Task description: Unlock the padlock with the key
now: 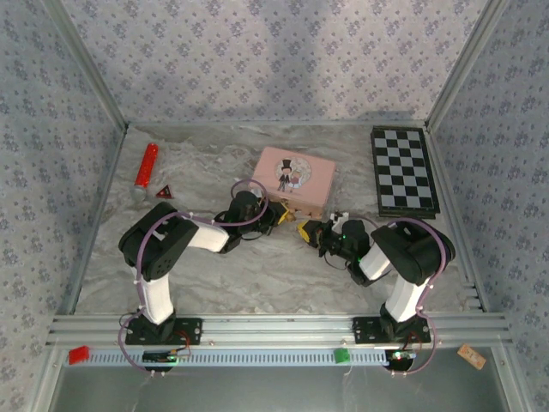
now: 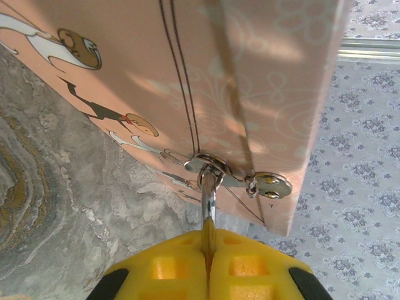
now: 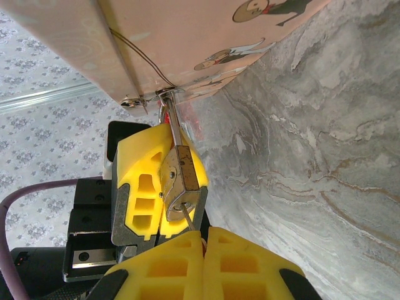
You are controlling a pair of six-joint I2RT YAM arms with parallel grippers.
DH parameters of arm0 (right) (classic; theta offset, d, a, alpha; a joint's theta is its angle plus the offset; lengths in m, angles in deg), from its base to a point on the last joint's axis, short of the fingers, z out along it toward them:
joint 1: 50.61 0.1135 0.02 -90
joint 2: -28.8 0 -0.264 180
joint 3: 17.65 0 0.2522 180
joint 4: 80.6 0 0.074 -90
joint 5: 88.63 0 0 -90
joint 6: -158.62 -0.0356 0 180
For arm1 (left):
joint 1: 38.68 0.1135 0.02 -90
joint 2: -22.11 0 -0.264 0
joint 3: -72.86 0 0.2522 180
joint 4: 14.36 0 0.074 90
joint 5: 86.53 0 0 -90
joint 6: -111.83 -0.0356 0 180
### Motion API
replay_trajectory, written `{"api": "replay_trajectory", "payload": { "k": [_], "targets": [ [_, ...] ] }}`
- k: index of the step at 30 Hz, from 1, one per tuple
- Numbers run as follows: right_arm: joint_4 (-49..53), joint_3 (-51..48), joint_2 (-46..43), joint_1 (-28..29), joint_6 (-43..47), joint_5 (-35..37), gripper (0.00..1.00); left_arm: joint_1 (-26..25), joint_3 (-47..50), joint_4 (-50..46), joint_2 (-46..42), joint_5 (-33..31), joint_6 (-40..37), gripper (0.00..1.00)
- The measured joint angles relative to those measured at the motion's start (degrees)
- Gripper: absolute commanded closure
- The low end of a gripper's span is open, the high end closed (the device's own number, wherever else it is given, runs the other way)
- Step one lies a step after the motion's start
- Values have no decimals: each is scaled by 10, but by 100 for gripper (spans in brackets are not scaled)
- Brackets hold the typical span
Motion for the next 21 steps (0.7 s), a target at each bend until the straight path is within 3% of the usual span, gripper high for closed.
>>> {"api": "replay_trajectory", "payload": {
  "k": [21],
  "targets": [
    [0,1,0,9,-2,9,100,-4,0,1,1,-4,0,100]
  ]
}}
